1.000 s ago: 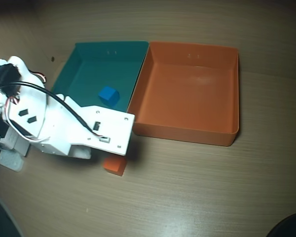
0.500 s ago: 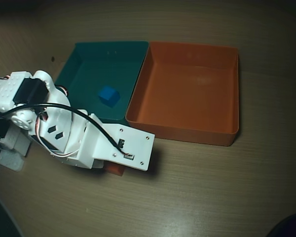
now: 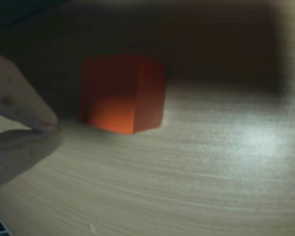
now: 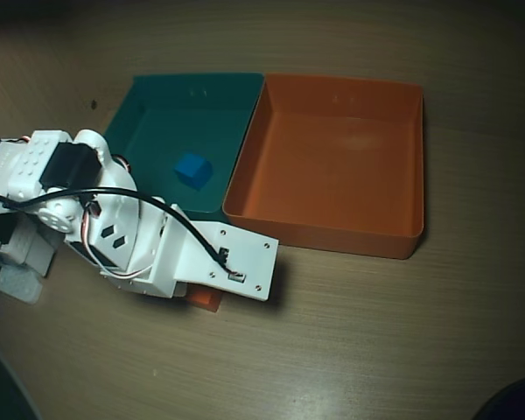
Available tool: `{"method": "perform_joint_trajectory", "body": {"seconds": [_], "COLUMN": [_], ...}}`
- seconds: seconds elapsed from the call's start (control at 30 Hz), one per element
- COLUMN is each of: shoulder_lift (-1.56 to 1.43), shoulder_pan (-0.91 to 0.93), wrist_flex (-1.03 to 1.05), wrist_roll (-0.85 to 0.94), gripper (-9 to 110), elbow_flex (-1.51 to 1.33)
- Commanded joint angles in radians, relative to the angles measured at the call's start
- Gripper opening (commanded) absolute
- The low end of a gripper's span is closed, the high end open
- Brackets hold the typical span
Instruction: Grasp a cube and put it in the box.
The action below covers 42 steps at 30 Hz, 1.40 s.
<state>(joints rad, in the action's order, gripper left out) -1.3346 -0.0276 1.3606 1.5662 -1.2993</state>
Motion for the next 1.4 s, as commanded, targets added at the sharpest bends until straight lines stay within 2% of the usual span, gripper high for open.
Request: {"method": "perform_joint_trajectory", "body": {"seconds": [0.0, 0.9, 1.37], "shoulder_lift": [-0.020, -0.018, -0.020], "shoulder_pan": [0.002, 0.003, 0.017], "wrist_flex": [-0.011, -0.012, -0.012], "wrist_roll": [-0.005, -0.005, -0.005], "gripper": [-5, -4, 40], "elbow_flex": [0.063, 0.063, 0.064]}}
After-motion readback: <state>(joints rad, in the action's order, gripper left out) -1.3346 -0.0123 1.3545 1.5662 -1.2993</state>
